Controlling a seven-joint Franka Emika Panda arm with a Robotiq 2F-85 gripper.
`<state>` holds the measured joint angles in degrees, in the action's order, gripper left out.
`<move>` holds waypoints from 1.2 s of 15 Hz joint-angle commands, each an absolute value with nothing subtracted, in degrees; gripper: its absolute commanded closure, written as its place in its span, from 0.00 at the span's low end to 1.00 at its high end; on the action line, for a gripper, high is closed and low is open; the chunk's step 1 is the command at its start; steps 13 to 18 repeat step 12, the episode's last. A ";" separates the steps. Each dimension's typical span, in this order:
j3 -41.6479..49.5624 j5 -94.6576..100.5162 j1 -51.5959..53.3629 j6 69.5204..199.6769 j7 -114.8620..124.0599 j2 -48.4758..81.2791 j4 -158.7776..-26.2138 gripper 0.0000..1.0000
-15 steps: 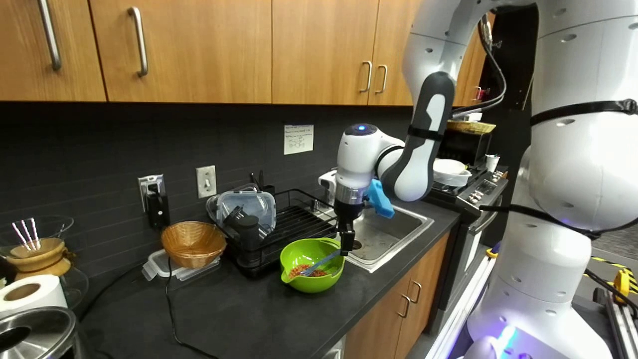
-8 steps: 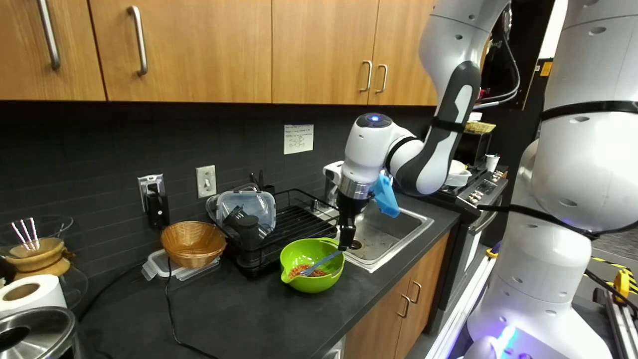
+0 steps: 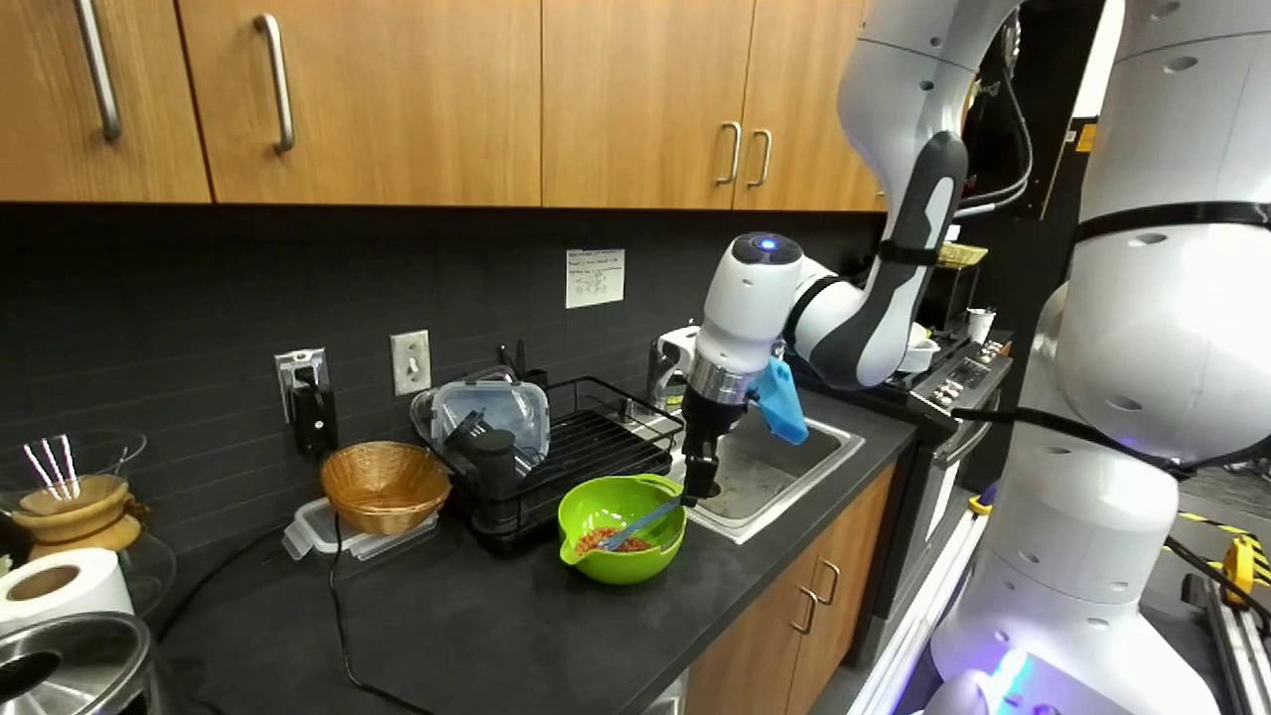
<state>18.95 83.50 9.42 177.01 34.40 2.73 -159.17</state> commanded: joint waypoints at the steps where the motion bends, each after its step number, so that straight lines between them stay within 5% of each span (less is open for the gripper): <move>1: 19.85 89.37 8.57 179.36 38.72 2.90 -159.15 0.00; 18: 19.40 87.50 8.87 178.39 37.42 2.79 -159.19 0.00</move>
